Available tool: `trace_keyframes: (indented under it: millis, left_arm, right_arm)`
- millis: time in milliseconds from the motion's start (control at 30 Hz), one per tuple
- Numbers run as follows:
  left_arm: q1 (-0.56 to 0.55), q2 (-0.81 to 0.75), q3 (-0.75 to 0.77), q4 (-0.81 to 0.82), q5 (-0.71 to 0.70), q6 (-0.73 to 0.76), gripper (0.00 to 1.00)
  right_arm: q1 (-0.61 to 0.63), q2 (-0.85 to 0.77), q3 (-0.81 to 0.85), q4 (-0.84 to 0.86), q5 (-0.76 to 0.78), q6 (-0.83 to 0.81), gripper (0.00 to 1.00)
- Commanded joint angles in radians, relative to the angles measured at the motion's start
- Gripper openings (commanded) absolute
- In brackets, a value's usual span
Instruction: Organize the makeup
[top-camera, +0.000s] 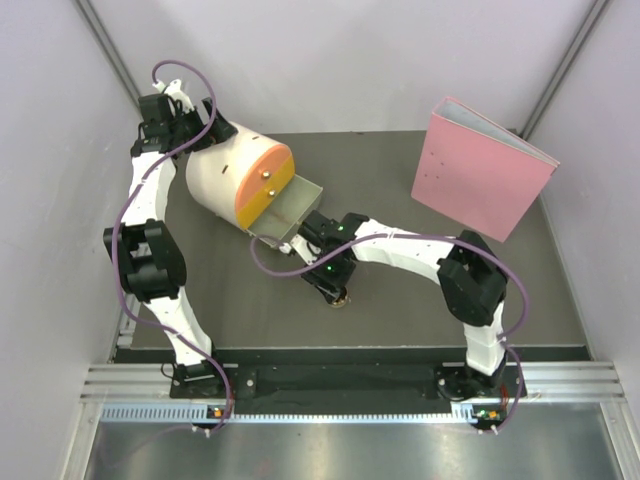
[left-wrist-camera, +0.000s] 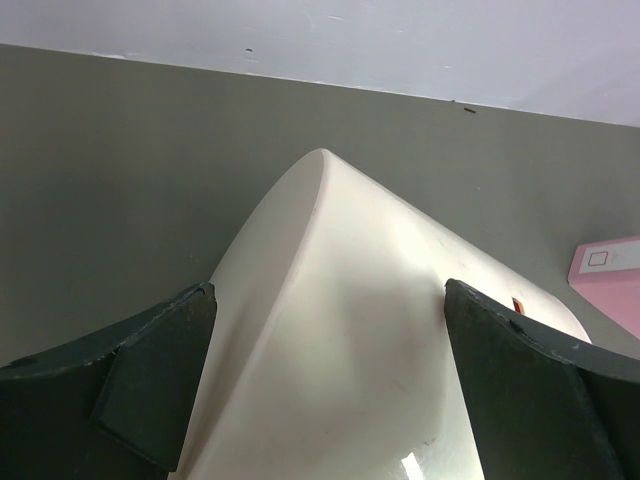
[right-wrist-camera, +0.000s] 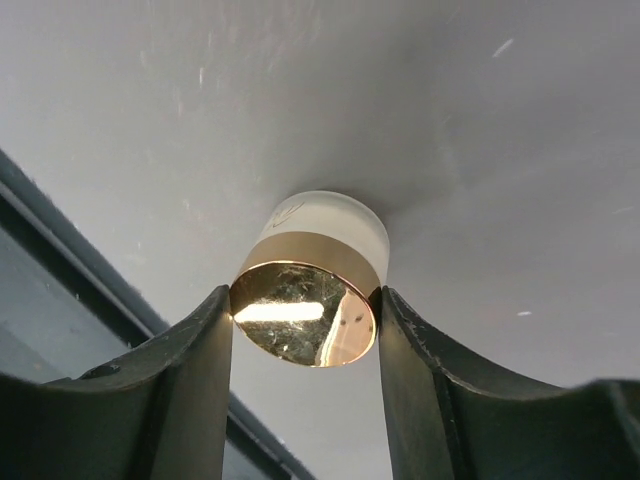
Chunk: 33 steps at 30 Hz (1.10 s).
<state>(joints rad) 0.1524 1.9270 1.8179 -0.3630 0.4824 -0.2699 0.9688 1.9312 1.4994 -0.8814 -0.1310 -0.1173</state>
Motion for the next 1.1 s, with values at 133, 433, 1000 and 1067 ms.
trace_keyframes:
  millis: [133,433,1000,1067]
  left_arm:
    - [-0.014,0.038,-0.026,-0.175,-0.015,0.066,0.99]
    - [-0.019,0.043,-0.034,-0.157,0.005,0.057,0.99]
    - [-0.025,0.046,-0.026,-0.155,0.013,0.051,0.99]
    - [-0.024,0.046,-0.025,-0.156,0.012,0.052,0.99]
  right_arm:
    - [0.011,0.002,0.249,0.082,0.031,-0.018,0.03]
    - [-0.013,0.060,0.471,0.180,0.067,-0.001,0.03]
    - [-0.145,0.271,0.717,0.269,0.071,0.056,0.03]
    - [-0.153,0.298,0.734,0.277,0.071,0.068,0.03]
